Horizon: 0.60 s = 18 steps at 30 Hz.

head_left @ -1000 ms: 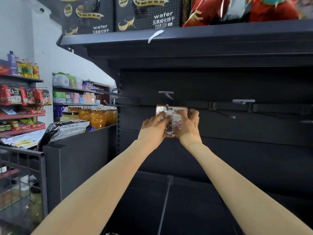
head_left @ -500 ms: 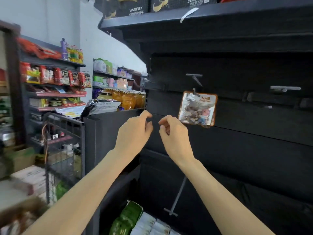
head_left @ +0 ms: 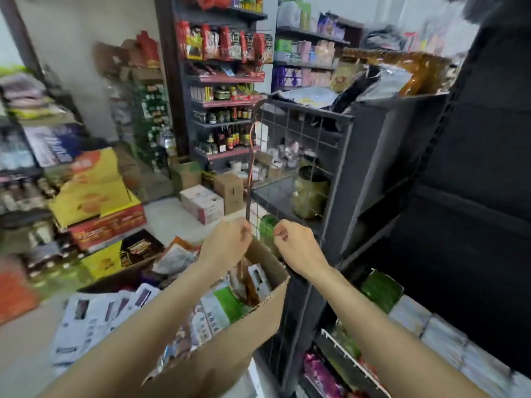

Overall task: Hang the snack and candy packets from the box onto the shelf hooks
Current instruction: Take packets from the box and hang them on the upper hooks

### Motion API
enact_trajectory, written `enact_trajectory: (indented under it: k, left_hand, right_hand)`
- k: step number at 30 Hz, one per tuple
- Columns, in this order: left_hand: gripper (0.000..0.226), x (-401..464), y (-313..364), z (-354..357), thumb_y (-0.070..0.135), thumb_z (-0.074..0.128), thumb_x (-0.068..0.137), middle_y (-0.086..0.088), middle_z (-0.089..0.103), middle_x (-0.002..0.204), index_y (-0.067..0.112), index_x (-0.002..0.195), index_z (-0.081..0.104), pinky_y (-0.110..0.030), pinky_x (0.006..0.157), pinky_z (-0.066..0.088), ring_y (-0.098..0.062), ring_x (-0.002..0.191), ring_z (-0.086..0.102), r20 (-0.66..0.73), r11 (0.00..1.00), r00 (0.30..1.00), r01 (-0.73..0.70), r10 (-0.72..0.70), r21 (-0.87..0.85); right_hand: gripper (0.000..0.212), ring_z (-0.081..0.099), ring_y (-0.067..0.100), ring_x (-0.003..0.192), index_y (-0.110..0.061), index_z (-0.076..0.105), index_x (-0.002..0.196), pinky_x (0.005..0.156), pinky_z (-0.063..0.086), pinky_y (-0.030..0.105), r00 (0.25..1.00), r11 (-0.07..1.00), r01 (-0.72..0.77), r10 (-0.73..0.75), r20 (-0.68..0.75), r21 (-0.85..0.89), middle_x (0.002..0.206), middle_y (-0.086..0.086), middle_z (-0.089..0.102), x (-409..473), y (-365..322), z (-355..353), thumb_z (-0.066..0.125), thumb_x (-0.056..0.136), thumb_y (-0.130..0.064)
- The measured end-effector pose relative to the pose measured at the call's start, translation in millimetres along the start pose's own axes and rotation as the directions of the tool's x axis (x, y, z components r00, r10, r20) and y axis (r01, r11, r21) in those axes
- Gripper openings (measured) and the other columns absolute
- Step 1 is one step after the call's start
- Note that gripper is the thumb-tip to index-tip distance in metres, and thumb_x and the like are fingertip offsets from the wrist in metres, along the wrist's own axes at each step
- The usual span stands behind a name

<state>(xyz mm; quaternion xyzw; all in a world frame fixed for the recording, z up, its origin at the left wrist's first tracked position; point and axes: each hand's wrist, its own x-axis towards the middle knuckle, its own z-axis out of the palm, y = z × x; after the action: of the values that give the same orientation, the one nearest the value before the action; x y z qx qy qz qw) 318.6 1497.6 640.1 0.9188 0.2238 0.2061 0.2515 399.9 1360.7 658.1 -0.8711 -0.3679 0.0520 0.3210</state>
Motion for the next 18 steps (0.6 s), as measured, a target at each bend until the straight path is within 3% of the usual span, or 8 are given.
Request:
enact_trajectory:
  k: [4, 7, 10, 12, 14, 16, 18]
  left_hand:
    - [0.022, 1.1, -81.6, 4.2, 0.012, 0.048, 0.093, -0.014, 0.068, 0.103, 0.008, 0.108, 0.064, -0.034, 0.084, 0.049, -0.031, 0.099, 0.062, 0.154, 0.994, 0.984, 0.08, -0.091, 0.076]
    - [0.032, -0.9, -117.7, 15.1, 0.013, 0.046, 0.095, -0.014, 0.063, 0.119, 0.01, 0.124, 0.058, -0.037, 0.09, 0.047, -0.03, 0.108, 0.059, 0.299, 0.986, 0.952, 0.017, -0.067, 0.167]
    - [0.041, -1.3, -132.5, 29.4, 0.006, 0.042, 0.096, -0.011, 0.054, 0.13, 0.016, 0.135, 0.049, -0.036, 0.092, 0.045, -0.027, 0.111, 0.056, 0.408, 0.989, 0.913, -0.045, -0.016, 0.14]
    - [0.05, 3.4, -134.2, 38.0, 0.0, 0.043, 0.093, -0.007, 0.044, 0.141, 0.022, 0.138, 0.045, -0.035, 0.096, 0.044, -0.024, 0.115, 0.052, 0.42, 0.98, 0.905, -0.136, 0.064, 0.144]
    - [0.054, 10.6, -131.5, 45.3, 0.003, 0.045, 0.092, -0.001, 0.034, 0.148, 0.027, 0.141, 0.041, -0.037, 0.099, 0.042, -0.022, 0.124, 0.045, 0.407, 0.938, 0.902, -0.254, 0.142, 0.237]
    - [0.052, 17.7, -124.0, 49.5, 0.007, 0.048, 0.092, 0.0, 0.031, 0.15, 0.028, 0.139, 0.042, -0.037, 0.102, 0.039, -0.022, 0.13, 0.038, 0.397, 0.883, 0.9, -0.326, 0.18, 0.338]
    - [0.045, 23.6, -114.7, 53.2, 0.006, 0.051, 0.091, 0.0, 0.035, 0.146, 0.025, 0.131, 0.052, -0.037, 0.1, 0.035, -0.022, 0.128, 0.037, 0.394, 0.822, 0.897, -0.371, 0.198, 0.432]
  right_hand:
    - [0.032, 0.055, 0.027, 0.113, -0.012, 0.056, 0.122, 0.093, 0.046, 0.035, 0.979, 0.995, -0.097, 0.098, 0.18, -0.017, 0.122, 0.011, 0.059, 27.4, 5.5, 73.7, 0.05, 0.091, -0.013]
    - [0.045, 0.05, 0.029, 0.122, -0.014, 0.042, 0.138, 0.096, 0.043, 0.033, 0.954, 0.985, -0.14, 0.161, 0.252, -0.099, 0.134, 0.013, 0.051, 38.4, 11.9, 108.6, 0.051, 0.094, -0.019]
    - [0.058, 0.044, 0.032, 0.125, -0.014, 0.032, 0.144, 0.097, 0.038, 0.035, 0.917, 0.968, -0.186, 0.234, 0.324, -0.171, 0.137, 0.016, 0.043, 43.1, 22.1, 128.8, 0.058, 0.092, -0.023]
    - [0.055, 0.046, 0.032, 0.12, -0.012, 0.036, 0.136, 0.095, 0.042, 0.038, 0.901, 0.955, -0.201, 0.267, 0.341, -0.216, 0.132, 0.015, 0.044, 45.0, 31.2, 137.8, 0.063, 0.089, -0.025]
    - [0.041, 0.052, 0.033, 0.11, -0.011, 0.042, 0.123, 0.084, 0.046, 0.039, 0.912, 0.946, -0.197, 0.273, 0.306, -0.257, 0.121, 0.013, 0.047, 46.5, 36.7, 141.4, 0.063, 0.089, -0.023]
    - [0.022, 0.055, 0.034, 0.098, -0.011, 0.045, 0.11, 0.07, 0.042, 0.034, 0.941, 0.945, -0.156, 0.23, 0.247, -0.287, 0.105, 0.012, 0.048, 48.0, 38.3, 141.2, 0.055, 0.09, -0.015]
    - [0.011, 0.056, 0.034, 0.092, -0.012, 0.047, 0.099, 0.065, 0.038, 0.032, 0.968, 0.946, -0.118, 0.177, 0.176, -0.301, 0.095, 0.009, 0.047, 49.0, 38.6, 137.6, 0.048, 0.089, -0.007]
